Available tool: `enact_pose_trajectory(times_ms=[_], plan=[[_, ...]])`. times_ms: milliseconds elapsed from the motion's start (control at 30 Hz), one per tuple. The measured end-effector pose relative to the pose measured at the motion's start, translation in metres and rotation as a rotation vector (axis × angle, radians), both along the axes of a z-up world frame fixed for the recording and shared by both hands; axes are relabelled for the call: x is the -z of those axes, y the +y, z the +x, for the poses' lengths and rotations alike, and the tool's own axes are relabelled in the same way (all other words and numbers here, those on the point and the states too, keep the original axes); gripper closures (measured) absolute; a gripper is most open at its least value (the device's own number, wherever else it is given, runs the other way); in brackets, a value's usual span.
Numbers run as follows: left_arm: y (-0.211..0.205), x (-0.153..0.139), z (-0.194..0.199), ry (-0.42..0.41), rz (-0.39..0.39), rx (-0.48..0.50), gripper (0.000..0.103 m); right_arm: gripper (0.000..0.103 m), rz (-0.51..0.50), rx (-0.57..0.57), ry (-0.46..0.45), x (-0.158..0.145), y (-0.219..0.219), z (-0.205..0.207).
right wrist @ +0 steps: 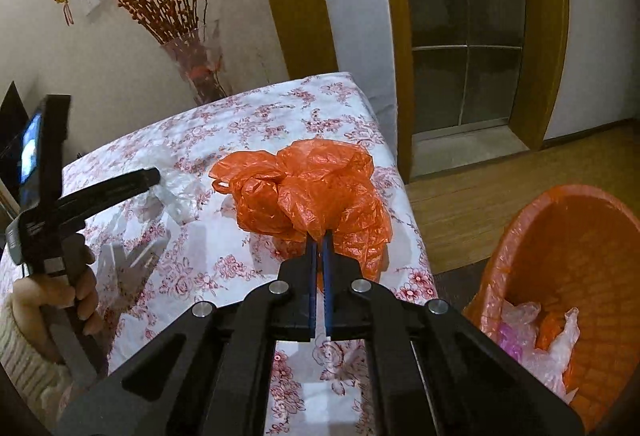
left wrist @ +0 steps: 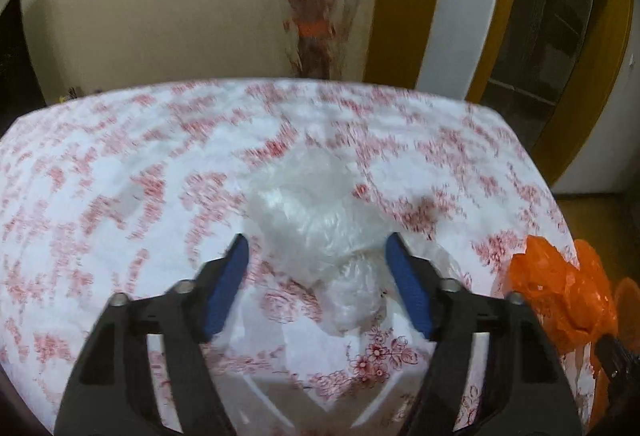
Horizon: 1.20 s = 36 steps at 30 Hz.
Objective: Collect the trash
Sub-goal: 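Grasp the clear bag with the left gripper while the right gripper grasps the orange bag, then carry the clear bag with the left gripper while the right gripper carries the orange bag to the wastebasket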
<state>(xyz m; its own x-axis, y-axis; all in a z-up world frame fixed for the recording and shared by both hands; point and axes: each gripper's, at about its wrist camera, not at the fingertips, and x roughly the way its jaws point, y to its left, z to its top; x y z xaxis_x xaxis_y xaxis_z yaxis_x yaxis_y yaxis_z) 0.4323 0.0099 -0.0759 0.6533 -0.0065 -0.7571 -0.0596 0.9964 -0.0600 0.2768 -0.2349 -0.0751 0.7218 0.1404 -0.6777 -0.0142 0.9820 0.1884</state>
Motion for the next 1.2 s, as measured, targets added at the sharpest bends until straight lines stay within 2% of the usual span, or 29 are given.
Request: enact_pose_trajectory(times_ms=[67, 100, 200, 467, 933, 1200], plan=[[-0.001, 0.005, 0.004, 0.03, -0.029, 0.022, 0.066, 0.1, 0.004, 0.0, -0.001, 0.001, -0.001, -0.001], [-0.001, 0.004, 0.004, 0.022, -0.036, 0.028, 0.08, 0.1, 0.007, 0.002, 0.0, 0.002, -0.001, -0.002], [-0.007, 0.002, -0.001, 0.007, -0.014, 0.06, 0.088, 0.1, 0.015, 0.005, -0.004, 0.001, -0.003, -0.006], [-0.02, -0.016, -0.045, -0.063, 0.032, 0.129, 0.089, 0.1, 0.036, 0.025, -0.042, -0.017, -0.011, -0.032], [-0.031, -0.067, -0.157, -0.175, -0.049, 0.238, 0.089, 0.1, 0.092, 0.095, -0.11, -0.054, -0.037, -0.117], [-0.061, -0.086, -0.215, -0.232, -0.074, 0.336, 0.089, 0.1, 0.064, 0.169, -0.175, -0.072, -0.05, -0.171]])
